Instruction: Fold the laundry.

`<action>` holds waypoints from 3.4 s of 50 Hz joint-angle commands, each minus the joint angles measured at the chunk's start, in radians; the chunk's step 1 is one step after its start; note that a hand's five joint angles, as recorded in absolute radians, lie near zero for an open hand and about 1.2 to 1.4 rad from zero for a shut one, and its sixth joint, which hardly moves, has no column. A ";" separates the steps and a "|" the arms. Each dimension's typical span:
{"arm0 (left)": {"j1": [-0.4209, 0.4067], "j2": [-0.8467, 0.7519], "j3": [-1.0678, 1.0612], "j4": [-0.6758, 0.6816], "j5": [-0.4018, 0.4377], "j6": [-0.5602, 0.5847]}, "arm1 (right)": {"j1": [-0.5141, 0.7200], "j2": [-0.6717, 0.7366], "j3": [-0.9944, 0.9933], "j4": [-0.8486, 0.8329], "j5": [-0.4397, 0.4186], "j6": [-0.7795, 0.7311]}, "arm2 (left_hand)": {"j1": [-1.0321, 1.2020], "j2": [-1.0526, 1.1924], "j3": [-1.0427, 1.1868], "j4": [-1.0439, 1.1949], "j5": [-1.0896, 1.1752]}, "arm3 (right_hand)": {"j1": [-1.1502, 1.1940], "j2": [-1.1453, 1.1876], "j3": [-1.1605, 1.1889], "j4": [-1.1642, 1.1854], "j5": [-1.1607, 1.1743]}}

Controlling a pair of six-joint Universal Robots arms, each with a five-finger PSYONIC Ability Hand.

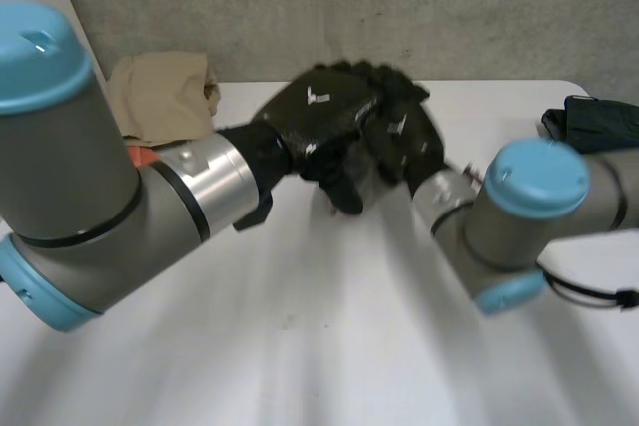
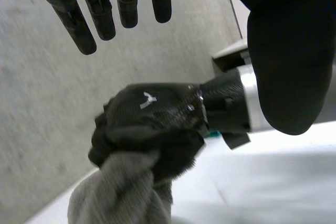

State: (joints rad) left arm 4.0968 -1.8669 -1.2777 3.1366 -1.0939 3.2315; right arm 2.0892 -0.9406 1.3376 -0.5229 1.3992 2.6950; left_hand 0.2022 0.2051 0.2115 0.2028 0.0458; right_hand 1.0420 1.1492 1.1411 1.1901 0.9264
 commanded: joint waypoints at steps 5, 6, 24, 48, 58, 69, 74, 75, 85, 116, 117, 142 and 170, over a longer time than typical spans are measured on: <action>0.016 0.084 0.067 0.125 -0.003 -0.145 | -0.251 -0.017 -0.324 0.041 -0.006 0.089 | 0.020 0.017 0.011 0.020 0.002 | 0.354 0.247 0.255 0.206 0.295; 0.020 0.086 0.067 0.129 -0.004 -0.157 | -0.277 -0.017 -0.339 0.044 -0.014 0.089 | 0.020 0.017 0.011 0.020 0.002 | 0.354 0.247 0.255 0.206 0.295; 0.016 -0.018 0.026 0.138 0.000 -0.170 | -0.851 0.377 -0.580 0.060 -0.500 0.154 | 0.020 0.017 0.011 0.020 0.002 | 0.354 0.247 0.255 0.206 0.295; -0.024 -0.040 0.023 0.138 -0.004 -0.170 | -0.977 0.094 -0.321 0.257 -0.657 0.138 | 0.023 0.020 0.014 0.022 0.005 | -0.867 -0.975 -0.967 -1.016 -0.926; -0.050 -0.012 0.009 0.132 -0.004 -0.180 | -1.129 -0.061 -0.342 0.553 -0.248 0.065 | 0.017 0.014 0.008 0.017 -0.001 | -0.867 -0.975 -0.967 -1.016 -0.926; -0.046 0.074 0.093 0.151 -0.073 -0.190 | -1.057 -0.085 -0.586 0.442 0.063 -0.109 | 0.026 0.023 0.017 0.025 0.008 | -0.867 -0.975 -0.967 -1.016 -0.926; -0.018 0.095 0.199 0.154 -0.237 -0.193 | -0.919 -0.233 -0.519 0.285 0.051 0.005 | 0.029 0.026 0.020 0.028 0.011 | -0.867 -0.975 -0.967 -1.016 -0.926; -0.007 0.097 0.214 0.154 -0.265 -0.190 | -0.895 -0.256 -0.491 0.261 0.043 0.018 | 0.032 0.029 0.023 0.031 0.014 | -0.867 -0.975 -0.967 -1.016 -0.926; 0.296 0.005 0.250 0.120 -0.397 0.019 | -0.491 -0.343 -0.067 0.099 -0.253 0.031 | 0.038 0.035 0.028 0.037 0.020 | -0.867 -0.975 -0.967 -1.016 -0.926; 0.583 -0.693 0.331 0.292 -0.405 0.525 | -0.302 -0.152 0.302 0.165 -0.223 -0.253 | 0.214 0.211 0.205 0.213 0.196 | -0.867 -0.975 -0.967 -1.016 -0.926; 0.585 -0.715 0.349 0.305 -0.406 0.528 | -0.302 -0.150 0.302 0.165 -0.220 -0.253 | 0.214 0.211 0.205 0.213 0.196 | -0.867 -0.975 -0.967 -1.016 -0.926; 0.450 -0.341 0.204 0.480 -0.489 0.354 | -0.302 -0.165 0.299 0.165 -0.187 -0.247 | 1.194 1.191 1.185 1.193 1.176 | -0.867 -0.975 -0.967 -1.016 -0.926; -0.245 -0.265 -0.114 0.390 -0.434 -0.191 | -0.330 -0.187 0.248 0.167 0.018 -0.241 | 0.762 0.759 0.753 0.762 0.744 | -0.867 -0.975 -0.967 -1.016 -0.926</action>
State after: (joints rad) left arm 3.9259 -1.9665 -1.3981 3.5225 -1.5555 3.1016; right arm 1.7690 -1.1275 1.6085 -0.3617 1.3477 2.4540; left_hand 1.1119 1.1913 1.1866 1.1993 0.9611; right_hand 0.2248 0.2120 0.2119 0.2117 0.0414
